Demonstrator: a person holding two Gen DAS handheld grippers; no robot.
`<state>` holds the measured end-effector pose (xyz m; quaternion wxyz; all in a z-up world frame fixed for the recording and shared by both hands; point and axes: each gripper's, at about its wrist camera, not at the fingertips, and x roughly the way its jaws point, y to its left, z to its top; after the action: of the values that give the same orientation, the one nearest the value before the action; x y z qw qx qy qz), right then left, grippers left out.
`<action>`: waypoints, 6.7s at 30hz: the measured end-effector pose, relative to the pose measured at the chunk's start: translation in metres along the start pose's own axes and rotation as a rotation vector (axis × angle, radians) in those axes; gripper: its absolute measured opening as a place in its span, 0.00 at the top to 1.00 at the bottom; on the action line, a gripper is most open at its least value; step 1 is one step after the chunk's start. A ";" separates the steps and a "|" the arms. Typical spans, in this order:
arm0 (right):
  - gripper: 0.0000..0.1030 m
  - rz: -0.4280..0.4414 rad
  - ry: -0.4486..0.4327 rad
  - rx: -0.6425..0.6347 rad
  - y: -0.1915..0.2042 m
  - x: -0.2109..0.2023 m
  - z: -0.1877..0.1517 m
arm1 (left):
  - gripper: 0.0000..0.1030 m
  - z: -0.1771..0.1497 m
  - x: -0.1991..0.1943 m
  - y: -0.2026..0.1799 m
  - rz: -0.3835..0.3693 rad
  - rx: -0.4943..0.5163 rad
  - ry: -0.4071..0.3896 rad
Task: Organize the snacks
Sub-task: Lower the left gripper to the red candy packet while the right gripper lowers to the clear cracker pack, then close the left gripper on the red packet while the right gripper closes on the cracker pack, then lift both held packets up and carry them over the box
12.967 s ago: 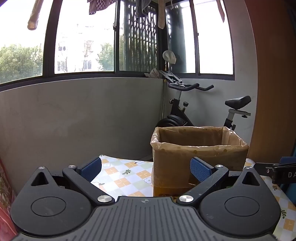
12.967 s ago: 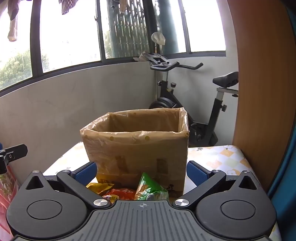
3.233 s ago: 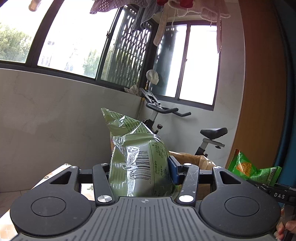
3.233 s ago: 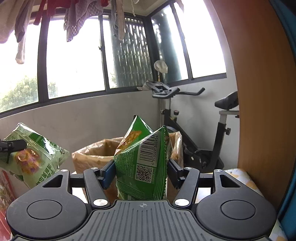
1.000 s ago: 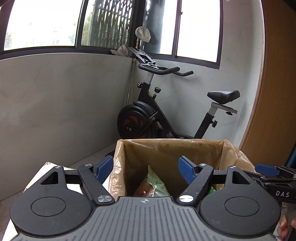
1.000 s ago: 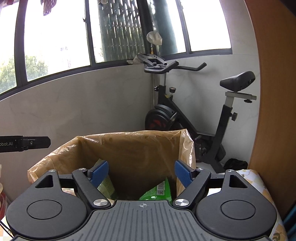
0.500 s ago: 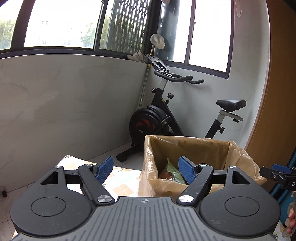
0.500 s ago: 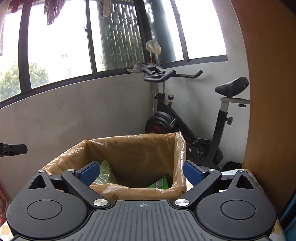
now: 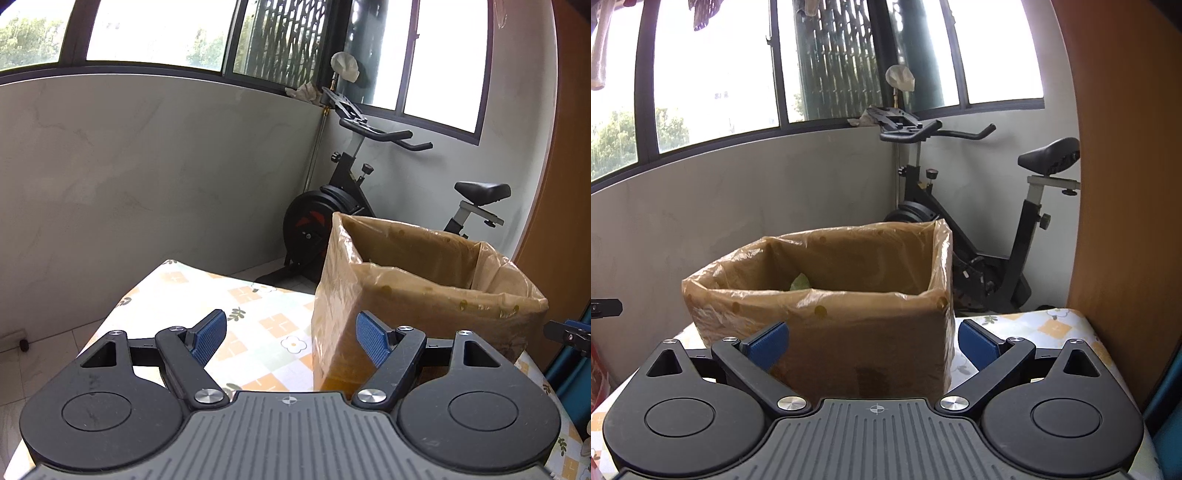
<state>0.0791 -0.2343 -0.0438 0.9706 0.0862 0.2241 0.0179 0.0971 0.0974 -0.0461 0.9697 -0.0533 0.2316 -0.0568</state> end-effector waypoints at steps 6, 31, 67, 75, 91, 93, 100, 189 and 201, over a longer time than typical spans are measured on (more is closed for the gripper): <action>0.06 -0.019 0.053 0.001 -0.002 0.000 -0.028 | 0.23 -0.033 0.003 0.010 0.030 -0.034 0.066; 0.06 -0.050 0.213 0.020 -0.004 0.008 -0.097 | 0.23 -0.097 0.011 0.028 0.087 -0.090 0.197; 0.06 -0.053 0.334 0.039 -0.005 0.027 -0.128 | 0.60 -0.154 0.072 0.004 0.139 0.000 0.345; 0.10 -0.051 0.379 0.020 -0.007 0.028 -0.141 | 0.76 -0.151 0.067 0.004 0.144 0.001 0.321; 0.45 -0.018 0.442 -0.041 -0.006 0.027 -0.153 | 0.91 -0.140 0.062 0.015 0.151 -0.044 0.289; 0.48 -0.001 0.445 -0.069 -0.001 0.031 -0.155 | 0.91 -0.139 0.060 0.014 0.144 -0.044 0.289; 0.57 0.001 0.445 -0.128 0.006 0.049 -0.157 | 0.91 -0.144 0.063 0.016 0.143 -0.040 0.317; 0.58 0.161 -0.014 -0.001 -0.011 -0.035 -0.004 | 0.76 0.000 -0.017 -0.040 -0.013 0.027 -0.120; 0.58 0.160 -0.038 -0.094 0.001 0.072 0.081 | 0.76 0.067 0.093 -0.124 -0.147 0.055 -0.087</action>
<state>0.1795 -0.2406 -0.0028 0.9731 0.0587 0.1970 0.1043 0.1992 -0.0323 -0.0122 0.9731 -0.0459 0.1833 -0.1320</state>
